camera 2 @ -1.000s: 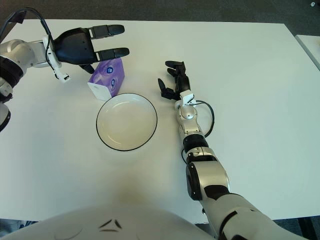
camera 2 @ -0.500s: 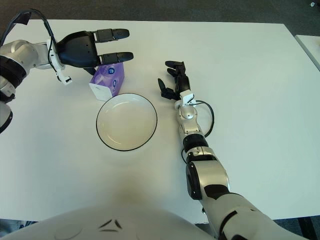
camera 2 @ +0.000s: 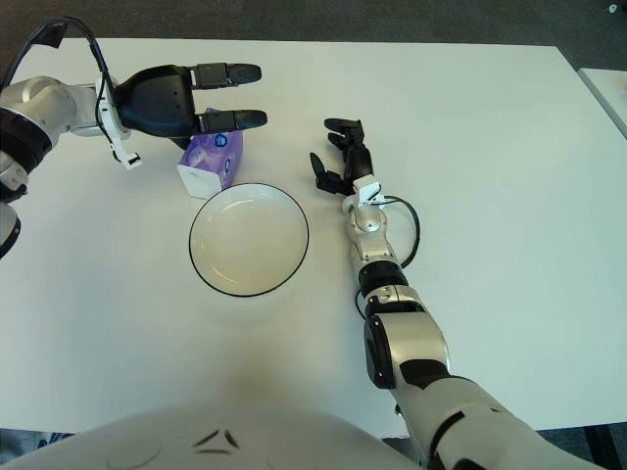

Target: Put the tissue paper into the plate.

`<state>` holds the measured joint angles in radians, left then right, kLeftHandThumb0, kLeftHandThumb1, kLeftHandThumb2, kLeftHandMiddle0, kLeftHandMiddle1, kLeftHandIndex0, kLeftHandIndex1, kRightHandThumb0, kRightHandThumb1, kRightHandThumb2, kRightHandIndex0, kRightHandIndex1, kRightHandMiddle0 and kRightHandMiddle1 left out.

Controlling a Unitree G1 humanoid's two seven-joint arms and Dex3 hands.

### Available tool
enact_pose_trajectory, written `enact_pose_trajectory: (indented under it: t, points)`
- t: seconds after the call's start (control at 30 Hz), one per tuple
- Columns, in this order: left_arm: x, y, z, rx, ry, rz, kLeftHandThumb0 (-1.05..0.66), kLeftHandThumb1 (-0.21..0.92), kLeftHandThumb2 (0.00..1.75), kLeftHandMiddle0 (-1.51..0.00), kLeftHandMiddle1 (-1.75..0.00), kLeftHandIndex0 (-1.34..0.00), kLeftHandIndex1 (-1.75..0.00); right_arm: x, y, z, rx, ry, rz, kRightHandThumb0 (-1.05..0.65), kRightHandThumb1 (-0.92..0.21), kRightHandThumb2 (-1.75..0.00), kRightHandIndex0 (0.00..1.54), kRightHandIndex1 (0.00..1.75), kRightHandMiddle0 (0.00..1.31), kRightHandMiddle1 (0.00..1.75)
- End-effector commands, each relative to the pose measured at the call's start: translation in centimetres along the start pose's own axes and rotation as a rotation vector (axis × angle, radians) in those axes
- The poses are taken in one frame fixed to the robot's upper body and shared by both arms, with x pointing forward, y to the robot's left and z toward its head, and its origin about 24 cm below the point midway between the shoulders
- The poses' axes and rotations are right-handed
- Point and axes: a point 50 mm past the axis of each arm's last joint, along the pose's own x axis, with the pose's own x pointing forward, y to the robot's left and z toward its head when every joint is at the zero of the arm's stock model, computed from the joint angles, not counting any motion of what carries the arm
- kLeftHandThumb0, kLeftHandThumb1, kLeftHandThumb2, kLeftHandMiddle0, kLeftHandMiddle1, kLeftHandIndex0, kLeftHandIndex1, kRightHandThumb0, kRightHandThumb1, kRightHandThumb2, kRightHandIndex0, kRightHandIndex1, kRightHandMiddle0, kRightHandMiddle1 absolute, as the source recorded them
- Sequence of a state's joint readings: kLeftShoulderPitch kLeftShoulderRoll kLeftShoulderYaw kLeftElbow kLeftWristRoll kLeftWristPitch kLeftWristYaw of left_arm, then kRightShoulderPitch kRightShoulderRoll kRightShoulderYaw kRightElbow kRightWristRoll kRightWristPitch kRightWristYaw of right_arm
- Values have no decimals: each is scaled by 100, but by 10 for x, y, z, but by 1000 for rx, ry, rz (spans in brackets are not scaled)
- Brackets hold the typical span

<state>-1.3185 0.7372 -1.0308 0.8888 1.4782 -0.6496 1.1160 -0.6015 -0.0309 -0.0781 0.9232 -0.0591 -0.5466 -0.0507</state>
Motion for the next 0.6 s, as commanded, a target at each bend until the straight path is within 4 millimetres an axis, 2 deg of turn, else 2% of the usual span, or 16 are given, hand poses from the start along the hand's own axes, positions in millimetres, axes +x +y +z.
enact_pose_trajectory:
  t: [0.0,0.2,0.57]
  points:
    - [-10,-6,22,-90,-109,-55,-43,38,89,-5,-1,0,-18,-95,-4,-104,15,578,-19,-45,-56,-83,34,84,0,118]
    - [-17,-15,39,-125,-169,-115,-48,37,86,-6,-1,0,-24,-94,-4,-104,14,576,-16,-45,-56,-83,35,85,0,118]
    - [-19,-19,47,-121,-242,-210,-51,37,82,-5,0,0,-27,-96,-4,-105,16,576,-9,-45,-55,-84,35,84,1,118]
